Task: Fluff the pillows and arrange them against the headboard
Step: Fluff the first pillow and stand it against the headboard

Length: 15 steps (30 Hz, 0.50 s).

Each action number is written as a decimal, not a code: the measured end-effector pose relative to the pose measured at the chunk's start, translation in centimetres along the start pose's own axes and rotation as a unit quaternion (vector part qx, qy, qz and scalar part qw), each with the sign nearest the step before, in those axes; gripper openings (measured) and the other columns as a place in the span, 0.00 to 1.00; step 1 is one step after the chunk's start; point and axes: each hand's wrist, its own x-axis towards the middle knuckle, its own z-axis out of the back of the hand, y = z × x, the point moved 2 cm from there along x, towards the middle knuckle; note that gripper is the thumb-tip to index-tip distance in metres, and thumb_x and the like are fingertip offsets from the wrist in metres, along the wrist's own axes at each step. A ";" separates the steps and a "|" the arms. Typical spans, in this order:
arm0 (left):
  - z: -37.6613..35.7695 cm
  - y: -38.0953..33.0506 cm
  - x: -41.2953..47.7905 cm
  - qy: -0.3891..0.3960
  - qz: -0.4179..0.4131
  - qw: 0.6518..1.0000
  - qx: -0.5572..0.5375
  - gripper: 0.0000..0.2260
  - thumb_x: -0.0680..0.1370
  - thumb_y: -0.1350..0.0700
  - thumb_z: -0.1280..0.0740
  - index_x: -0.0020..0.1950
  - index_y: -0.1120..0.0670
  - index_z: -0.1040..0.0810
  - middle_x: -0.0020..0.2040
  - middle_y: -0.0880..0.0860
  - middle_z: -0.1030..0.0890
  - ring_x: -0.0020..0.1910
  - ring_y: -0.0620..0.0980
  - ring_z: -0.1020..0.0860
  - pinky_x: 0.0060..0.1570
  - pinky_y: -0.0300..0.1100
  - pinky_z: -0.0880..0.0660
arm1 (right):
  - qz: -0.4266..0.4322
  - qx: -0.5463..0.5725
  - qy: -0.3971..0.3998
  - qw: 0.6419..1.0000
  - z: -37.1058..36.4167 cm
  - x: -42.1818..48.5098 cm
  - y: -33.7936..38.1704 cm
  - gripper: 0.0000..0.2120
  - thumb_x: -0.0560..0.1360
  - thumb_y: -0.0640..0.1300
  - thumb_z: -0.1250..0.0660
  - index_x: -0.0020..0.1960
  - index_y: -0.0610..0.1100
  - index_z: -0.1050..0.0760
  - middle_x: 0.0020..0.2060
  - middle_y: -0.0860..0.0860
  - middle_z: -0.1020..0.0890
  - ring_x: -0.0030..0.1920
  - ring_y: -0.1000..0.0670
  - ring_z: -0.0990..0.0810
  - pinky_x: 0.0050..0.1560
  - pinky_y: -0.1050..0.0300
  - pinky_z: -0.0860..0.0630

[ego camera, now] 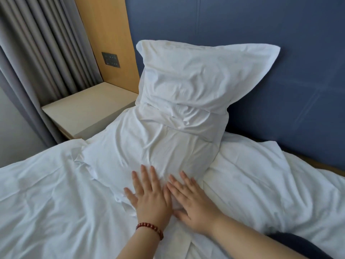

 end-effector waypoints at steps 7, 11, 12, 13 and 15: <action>-1.0 -2.1 -2.4 0.002 -0.038 0.997 0.060 0.33 0.75 0.42 0.44 0.77 0.57 0.42 0.78 0.59 0.42 0.77 0.61 0.44 0.69 0.69 0.50 | -0.022 0.010 0.045 0.999 2.4 -1.5 -1.1 0.34 0.78 0.57 0.47 0.80 0.55 0.57 0.78 0.58 0.63 0.78 0.54 0.65 0.78 0.48 0.56; -0.4 -2.2 -2.3 -0.009 -0.047 0.997 0.054 0.32 0.78 0.40 0.48 0.78 0.53 0.46 0.79 0.58 0.45 0.78 0.58 0.50 0.71 0.64 0.56 | -0.066 0.021 0.038 0.997 3.2 -1.5 -1.7 0.36 0.80 0.59 0.44 0.79 0.55 0.61 0.78 0.55 0.65 0.79 0.52 0.62 0.78 0.49 0.52; 0.2 -2.4 -1.9 -0.025 -0.049 0.997 0.045 0.31 0.78 0.39 0.49 0.78 0.52 0.45 0.79 0.57 0.44 0.77 0.57 0.51 0.72 0.61 0.58 | -0.087 0.023 0.027 0.996 3.7 -1.4 -1.9 0.36 0.80 0.59 0.43 0.79 0.55 0.62 0.78 0.53 0.65 0.79 0.51 0.61 0.78 0.49 0.51; 0.9 -2.6 -1.4 -0.040 -0.051 0.997 0.032 0.29 0.78 0.39 0.50 0.77 0.50 0.43 0.78 0.57 0.42 0.77 0.56 0.50 0.73 0.59 0.59 | -0.109 0.023 0.015 0.994 4.1 -1.2 -2.1 0.37 0.81 0.59 0.43 0.79 0.56 0.63 0.78 0.52 0.65 0.79 0.50 0.61 0.78 0.49 0.51; 2.2 -3.1 -0.1 -0.065 -0.049 0.997 0.015 0.28 0.78 0.39 0.51 0.77 0.49 0.41 0.77 0.56 0.42 0.77 0.56 0.48 0.74 0.55 0.59 | -0.150 0.025 -0.002 0.988 4.9 -0.8 -2.4 0.37 0.81 0.60 0.44 0.79 0.56 0.64 0.78 0.51 0.66 0.79 0.50 0.62 0.77 0.52 0.53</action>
